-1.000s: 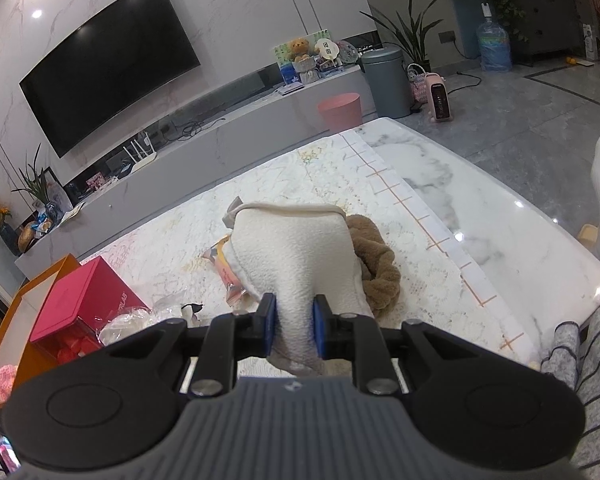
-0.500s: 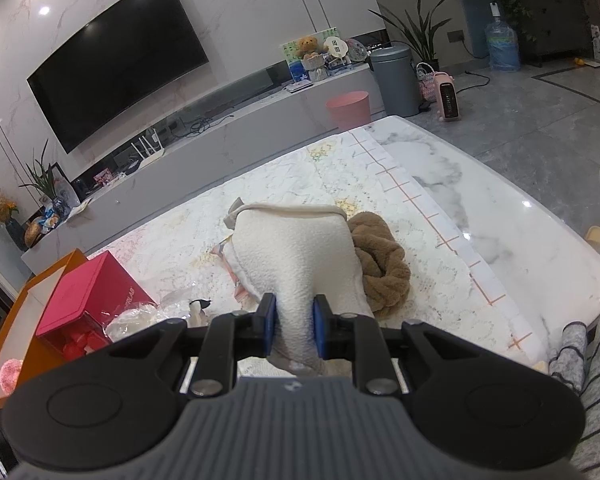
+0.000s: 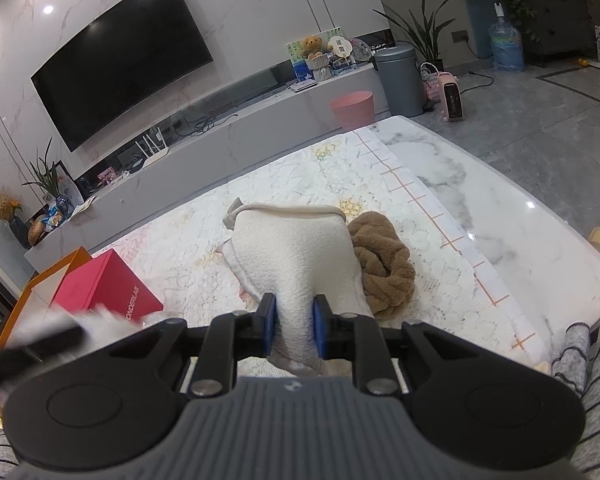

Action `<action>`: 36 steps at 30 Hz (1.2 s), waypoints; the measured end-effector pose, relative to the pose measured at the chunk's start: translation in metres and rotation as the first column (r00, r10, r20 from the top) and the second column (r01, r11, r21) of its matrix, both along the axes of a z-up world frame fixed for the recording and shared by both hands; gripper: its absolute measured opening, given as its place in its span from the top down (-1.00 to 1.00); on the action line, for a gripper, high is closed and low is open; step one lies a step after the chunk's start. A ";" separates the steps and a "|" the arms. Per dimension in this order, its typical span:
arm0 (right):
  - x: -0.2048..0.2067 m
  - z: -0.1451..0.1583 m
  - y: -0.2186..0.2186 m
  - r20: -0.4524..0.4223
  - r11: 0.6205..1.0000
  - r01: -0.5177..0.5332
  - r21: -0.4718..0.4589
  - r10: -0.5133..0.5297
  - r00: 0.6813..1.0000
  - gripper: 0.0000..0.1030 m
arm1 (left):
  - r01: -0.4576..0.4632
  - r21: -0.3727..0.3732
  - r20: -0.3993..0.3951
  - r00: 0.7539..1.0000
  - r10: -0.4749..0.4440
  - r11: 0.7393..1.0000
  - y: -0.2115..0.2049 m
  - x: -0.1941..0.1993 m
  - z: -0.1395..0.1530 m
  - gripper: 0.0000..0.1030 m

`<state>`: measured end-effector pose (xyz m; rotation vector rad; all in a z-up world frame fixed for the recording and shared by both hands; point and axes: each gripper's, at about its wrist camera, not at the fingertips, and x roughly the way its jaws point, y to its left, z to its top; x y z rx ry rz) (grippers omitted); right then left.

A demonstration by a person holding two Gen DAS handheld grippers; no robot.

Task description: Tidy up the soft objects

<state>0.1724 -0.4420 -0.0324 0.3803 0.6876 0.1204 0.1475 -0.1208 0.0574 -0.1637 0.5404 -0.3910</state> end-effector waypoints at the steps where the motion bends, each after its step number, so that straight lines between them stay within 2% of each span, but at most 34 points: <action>1: 0.000 0.000 0.000 0.000 1.000 -0.001 0.000 0.001 1.000 0.64 | 0.000 0.043 0.001 1.000 0.000 0.999 0.000 0.001 0.002 0.79; 2: 0.000 0.000 0.000 -0.001 1.000 -0.002 -0.001 0.002 1.000 0.64 | 0.019 0.110 -0.028 0.999 -0.016 0.994 0.000 0.005 0.002 0.80; 3: 0.000 0.000 0.001 -0.001 1.000 -0.003 -0.002 0.003 1.000 0.64 | 0.052 0.136 -0.066 0.997 -0.043 0.989 0.002 0.008 0.001 0.81; 5: 0.000 0.000 0.001 -0.001 1.000 -0.004 -0.002 0.004 1.000 0.64 | 0.123 0.035 -0.101 0.988 -0.118 0.992 0.015 0.010 0.001 0.82; 6: 0.000 0.000 0.001 0.000 1.000 -0.006 -0.003 0.006 1.000 0.64 | 0.126 0.010 -0.106 0.987 -0.124 0.992 0.020 0.010 0.002 0.82; 8: 0.000 0.001 0.002 0.003 1.000 -0.013 -0.004 0.013 1.000 0.64 | 0.108 0.010 -0.101 0.989 -0.106 0.994 0.027 0.012 0.005 0.82; 10: 0.000 0.000 0.002 0.001 1.000 -0.016 -0.005 0.016 1.000 0.64 | 0.129 -0.009 -0.099 0.987 -0.129 0.992 0.032 0.015 0.007 0.82; 11: 0.000 -0.001 0.003 0.000 1.000 -0.018 -0.007 0.018 1.000 0.64 | 0.109 0.028 -0.090 0.990 -0.106 0.994 0.031 0.014 0.009 0.82; 12: 0.001 -0.001 0.004 -0.003 1.000 -0.019 -0.009 0.019 1.000 0.64 | 0.052 0.149 -0.040 0.998 -0.046 0.988 0.027 0.008 0.011 0.83; 13: 0.001 -0.002 0.004 -0.006 1.000 -0.019 -0.011 0.019 1.000 0.64 | 0.005 0.248 0.018 1.000 -0.010 0.969 0.020 0.004 0.010 0.84; 14: 0.001 -0.002 0.005 -0.009 1.000 -0.020 -0.014 0.020 1.000 0.64 | -0.005 0.284 0.045 0.999 -0.008 0.959 0.016 0.002 0.009 0.84; 15: 0.002 -0.003 0.006 -0.011 1.000 -0.021 -0.017 0.021 1.000 0.64 | 0.030 0.245 0.020 0.999 -0.036 0.969 0.019 0.002 0.008 0.85; 16: 0.002 -0.003 0.007 -0.013 1.000 -0.023 -0.020 0.023 1.000 0.64 | 0.078 0.164 -0.038 0.997 -0.072 0.983 0.026 0.009 0.005 0.85; 17: 0.003 -0.003 0.008 -0.015 0.999 -0.026 -0.023 0.026 1.000 0.64 | 0.084 0.121 -0.073 0.995 -0.075 0.989 0.030 0.011 0.003 0.85; 19: 0.004 -0.004 0.010 -0.016 0.999 -0.033 -0.028 0.033 0.999 0.64 | 0.056 0.137 -0.068 0.997 -0.047 0.989 0.033 0.015 -0.001 0.86; 22: 0.005 -0.005 0.012 -0.022 0.999 -0.040 -0.034 0.039 0.999 0.64 | 0.068 0.084 -0.109 0.992 -0.059 0.994 0.044 0.025 -0.004 0.86; 24: 0.007 -0.005 0.012 -0.025 0.998 -0.042 -0.039 0.041 0.999 0.64 | 0.011 0.152 -0.073 0.997 0.000 0.988 0.046 0.022 -0.002 0.86; 25: 0.007 -0.006 0.013 -0.026 0.998 -0.043 -0.041 0.042 0.999 0.64 | 0.002 0.162 -0.068 0.998 0.009 0.987 0.049 0.023 -0.002 0.86; 28: 0.008 -0.008 0.016 -0.031 0.998 -0.049 -0.035 0.048 0.998 0.64 | 0.029 0.069 -0.114 0.993 -0.021 0.997 0.068 0.024 -0.001 0.86; 32: 0.009 -0.013 0.020 -0.047 0.997 -0.056 -0.044 0.054 0.997 0.64 | 0.006 0.101 -0.096 0.995 0.004 0.995 0.078 0.025 -0.005 0.86; 36: 0.009 -0.013 0.025 -0.049 0.996 -0.071 -0.056 0.068 0.996 0.64 | 0.027 0.000 -0.150 0.988 -0.027 1.000 0.091 0.031 -0.013 0.86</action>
